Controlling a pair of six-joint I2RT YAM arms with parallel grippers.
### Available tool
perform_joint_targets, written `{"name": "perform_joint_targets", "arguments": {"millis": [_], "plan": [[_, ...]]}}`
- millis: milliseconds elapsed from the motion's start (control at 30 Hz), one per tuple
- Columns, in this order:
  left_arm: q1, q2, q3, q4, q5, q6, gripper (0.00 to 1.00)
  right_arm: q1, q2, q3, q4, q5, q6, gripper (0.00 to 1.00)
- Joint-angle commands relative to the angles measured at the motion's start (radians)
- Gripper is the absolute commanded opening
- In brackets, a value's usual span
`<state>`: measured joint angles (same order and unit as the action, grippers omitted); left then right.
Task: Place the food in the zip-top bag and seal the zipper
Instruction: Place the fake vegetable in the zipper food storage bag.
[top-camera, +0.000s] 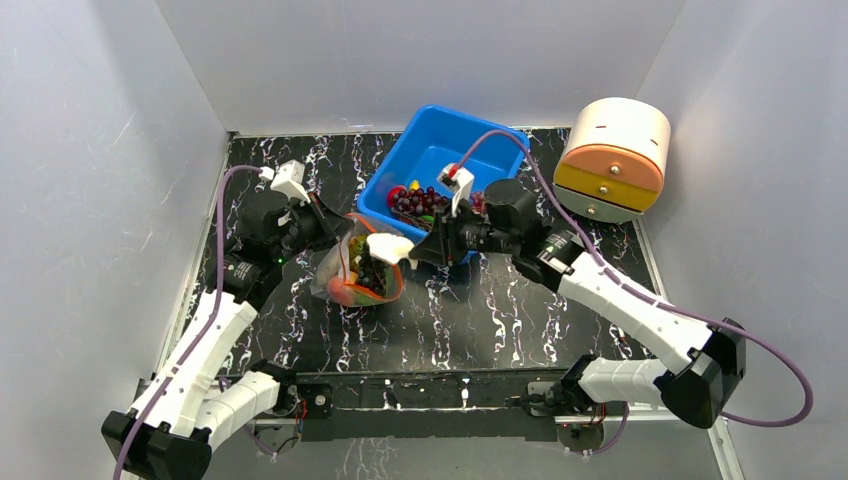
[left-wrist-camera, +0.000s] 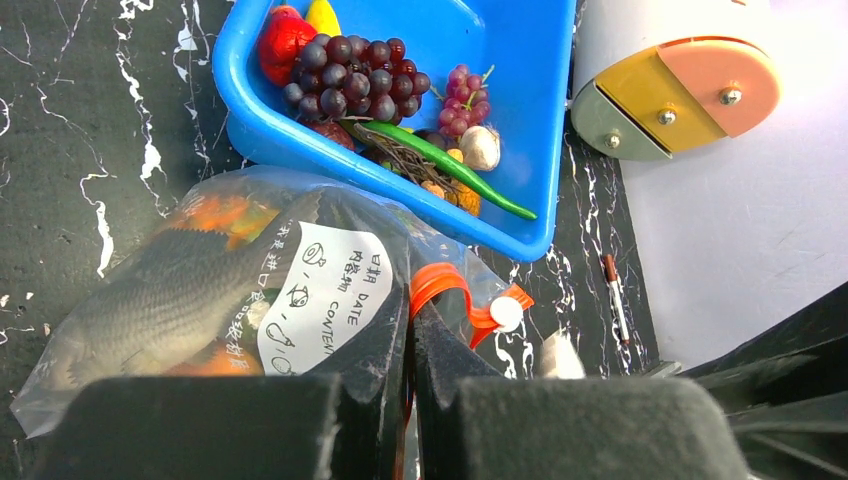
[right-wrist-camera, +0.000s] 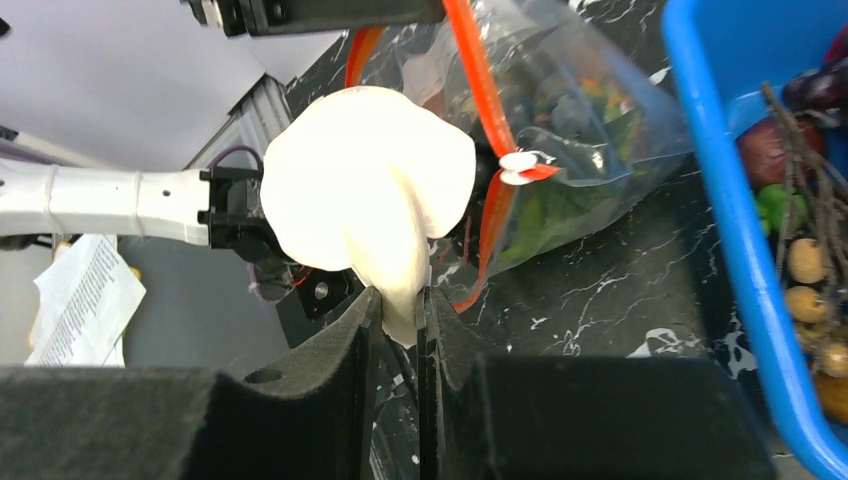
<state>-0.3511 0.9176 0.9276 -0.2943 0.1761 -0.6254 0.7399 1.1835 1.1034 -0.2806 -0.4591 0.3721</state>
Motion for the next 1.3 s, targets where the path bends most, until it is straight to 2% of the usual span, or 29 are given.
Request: {"name": "perform_joint_targets", "arguments": {"millis": [0,133,267,500,700,933,1200,1267], "plan": [[-0.004,-0.008,0.076,-0.001,0.025,0.002,0.0,0.062,0.026,0.062,0.055,0.028,0.022,0.0],[-0.004,-0.008,0.071,-0.009,0.035,0.001,0.0,0.149,0.092,0.064,0.094,0.082,0.054,0.0],[-0.004,-0.014,0.057,-0.001,0.046,-0.015,0.0,0.197,0.168,0.113,0.049,0.191,0.094,0.0],[-0.004,-0.005,0.069,-0.006,0.096,-0.016,0.0,0.214,0.255,0.171,-0.011,0.329,0.15,0.02],[-0.003,-0.018,0.057,-0.017,0.127,-0.037,0.0,0.217,0.265,0.136,0.024,0.438,0.186,0.01],[-0.003,-0.016,0.052,-0.014,0.163,-0.055,0.0,0.222,0.251,0.165,-0.038,0.592,0.182,0.01],[-0.003,0.029,0.081,0.0,0.181,-0.066,0.0,0.28,0.29,0.217,-0.098,0.613,0.132,0.03],[-0.004,0.025,0.057,0.041,0.194,-0.093,0.0,0.285,0.294,0.215,-0.036,0.537,0.134,0.04]]}}
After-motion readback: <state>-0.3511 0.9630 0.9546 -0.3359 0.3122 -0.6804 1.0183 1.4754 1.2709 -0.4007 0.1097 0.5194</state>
